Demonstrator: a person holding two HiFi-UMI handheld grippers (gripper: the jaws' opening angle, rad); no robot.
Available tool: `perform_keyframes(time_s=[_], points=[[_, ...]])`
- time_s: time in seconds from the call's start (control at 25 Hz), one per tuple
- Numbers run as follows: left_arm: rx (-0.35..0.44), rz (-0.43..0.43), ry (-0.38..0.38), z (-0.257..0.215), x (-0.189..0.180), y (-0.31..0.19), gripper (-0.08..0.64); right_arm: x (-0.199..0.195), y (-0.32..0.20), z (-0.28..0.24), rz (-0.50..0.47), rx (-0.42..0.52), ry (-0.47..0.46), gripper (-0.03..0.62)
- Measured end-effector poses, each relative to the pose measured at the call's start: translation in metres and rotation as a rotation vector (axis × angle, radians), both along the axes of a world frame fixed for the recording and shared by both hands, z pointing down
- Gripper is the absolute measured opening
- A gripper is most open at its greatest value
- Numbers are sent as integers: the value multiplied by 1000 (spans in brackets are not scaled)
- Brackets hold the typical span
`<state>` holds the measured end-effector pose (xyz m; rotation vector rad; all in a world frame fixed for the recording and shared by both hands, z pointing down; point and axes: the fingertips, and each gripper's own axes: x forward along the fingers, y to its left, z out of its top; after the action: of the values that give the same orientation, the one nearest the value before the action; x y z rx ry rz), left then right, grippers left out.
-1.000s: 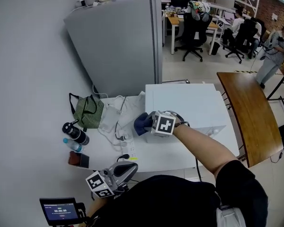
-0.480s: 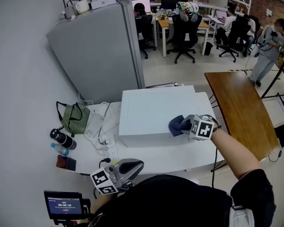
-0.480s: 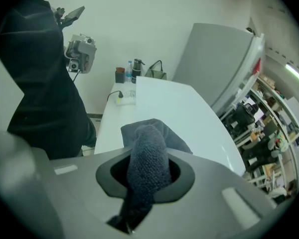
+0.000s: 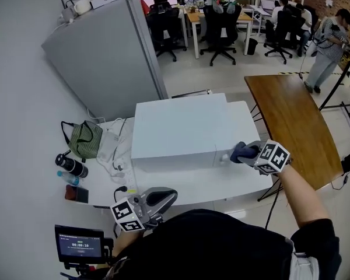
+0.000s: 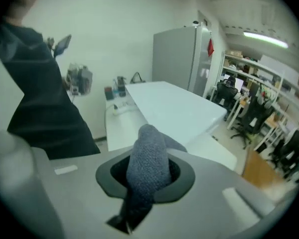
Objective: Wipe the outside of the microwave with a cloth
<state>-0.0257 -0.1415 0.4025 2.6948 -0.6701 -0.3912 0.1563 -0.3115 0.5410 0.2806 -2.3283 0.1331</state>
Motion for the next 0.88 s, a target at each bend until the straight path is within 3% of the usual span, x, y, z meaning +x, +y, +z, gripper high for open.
perform_keyframes(time_s=[0.12,0.24,0.4,0.52,0.68,0.88], points=[[10,-15,18,-1,-27,8,3,-82,55,7,-35,-200,-201,55],[16,-36,25,13,-64,25,3,-178,93,39,-23,-301,-333,55],[22,-58,9,19,-134,58,3,-311,91,59,145,-450,-496,55],[0,-87,-1,26,-185,76,3,-374,67,63,294,-536,-594,55],[-18,-127,20,33,-223,89,3,-403,60,64,362,-573,-663,55],[-9,-132,18,32,-220,88,3,-366,50,52,420,-572,-735,55]])
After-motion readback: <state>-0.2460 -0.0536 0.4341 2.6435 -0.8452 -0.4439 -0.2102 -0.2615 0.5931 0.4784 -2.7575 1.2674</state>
